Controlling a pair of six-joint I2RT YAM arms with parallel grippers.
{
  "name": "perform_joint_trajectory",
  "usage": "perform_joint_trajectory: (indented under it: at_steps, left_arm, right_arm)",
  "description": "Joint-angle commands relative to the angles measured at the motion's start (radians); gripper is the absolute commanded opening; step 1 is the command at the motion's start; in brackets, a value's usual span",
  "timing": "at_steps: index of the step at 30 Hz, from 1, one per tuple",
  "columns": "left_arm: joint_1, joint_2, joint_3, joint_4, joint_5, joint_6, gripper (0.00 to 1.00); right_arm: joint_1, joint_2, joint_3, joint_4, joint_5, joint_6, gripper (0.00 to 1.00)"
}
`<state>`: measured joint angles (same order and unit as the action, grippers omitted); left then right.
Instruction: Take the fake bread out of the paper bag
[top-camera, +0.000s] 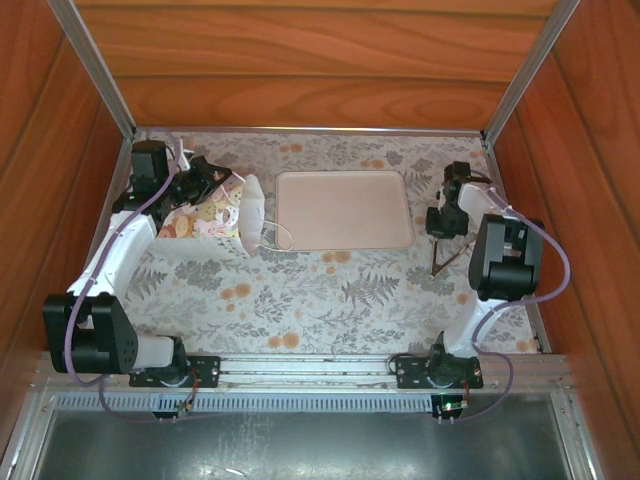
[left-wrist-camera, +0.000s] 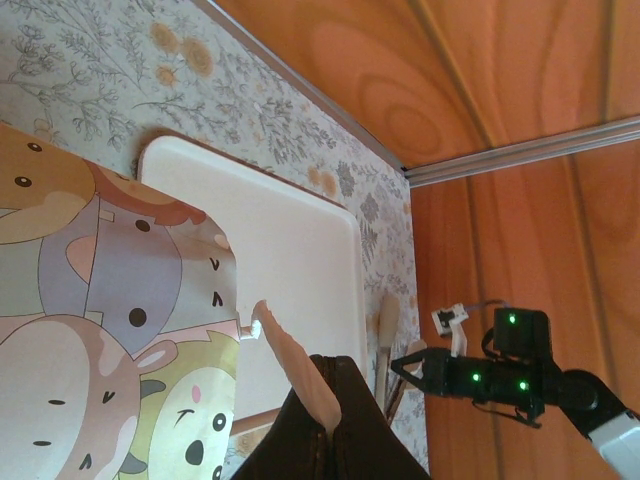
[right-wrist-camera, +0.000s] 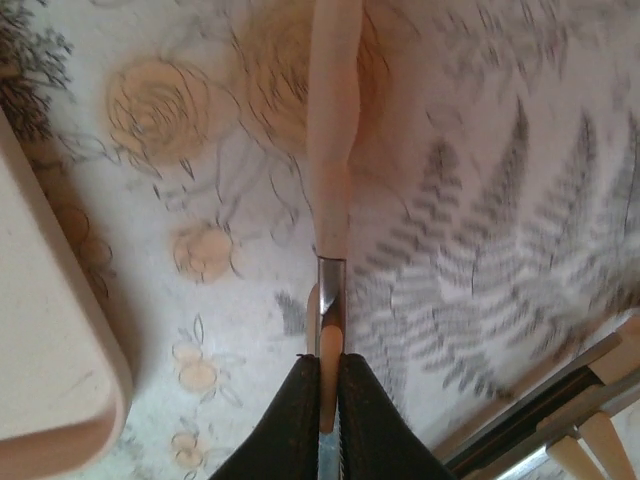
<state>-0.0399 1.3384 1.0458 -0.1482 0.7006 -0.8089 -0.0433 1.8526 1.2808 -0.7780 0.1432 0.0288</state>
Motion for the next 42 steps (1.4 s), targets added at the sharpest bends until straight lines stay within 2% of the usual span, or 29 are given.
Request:
perform_joint_trajectory:
  at_steps: [1, 10, 13, 16, 20, 22, 24, 33, 34, 35, 42]
  left_arm:
    - [-0.007, -0.003, 0.006, 0.02, -0.004, -0.006, 0.0]
    - [-0.007, 0.001, 0.013, 0.014, -0.012, 0.001, 0.0]
    - [-0.007, 0.003, 0.014, 0.01, -0.009, 0.007, 0.0]
    - [-0.007, 0.006, 0.02, -0.003, 0.004, 0.029, 0.0]
    - [-0.006, 0.013, 0.028, -0.027, 0.028, 0.058, 0.0]
    - [-0.008, 0.015, 0.027, -0.031, 0.038, 0.063, 0.0]
    - [-0.007, 0.016, 0.023, -0.03, 0.042, 0.068, 0.0]
    - [-0.008, 0.011, 0.022, -0.037, 0.038, 0.085, 0.0]
    - [-0.007, 0.01, 0.022, -0.038, 0.038, 0.085, 0.0]
    - [-0.007, 0.01, 0.024, -0.041, 0.039, 0.087, 0.0]
    - [-0.007, 0.005, 0.019, -0.043, 0.027, 0.085, 0.0]
  right_arm:
    - [0.029, 0.053, 0.082, 0.014, 0.042, -0.161, 0.1]
    - [0.031, 0.149, 0.246, -0.049, -0.055, -0.199, 0.13]
    - [0.031, 0.123, 0.266, -0.114, -0.058, -0.143, 0.27]
    - [0.027, 0.046, 0.225, -0.139, -0.027, -0.069, 0.34]
    - [-0.005, -0.052, 0.15, -0.179, 0.003, 0.054, 0.54]
    - [-0.043, -0.058, 0.138, -0.232, -0.045, 0.11, 0.63]
    - [-0.069, -0.047, 0.131, -0.264, -0.103, 0.14, 0.64]
    - [-0.073, 0.039, 0.093, -0.194, -0.166, 0.156, 0.73]
    - [-0.072, 0.046, 0.099, -0.193, -0.176, 0.152, 0.88]
    - [-0.07, 0.047, 0.098, -0.189, -0.173, 0.156, 0.89]
    - [-0.069, 0.112, 0.126, -0.174, -0.135, 0.151, 0.9]
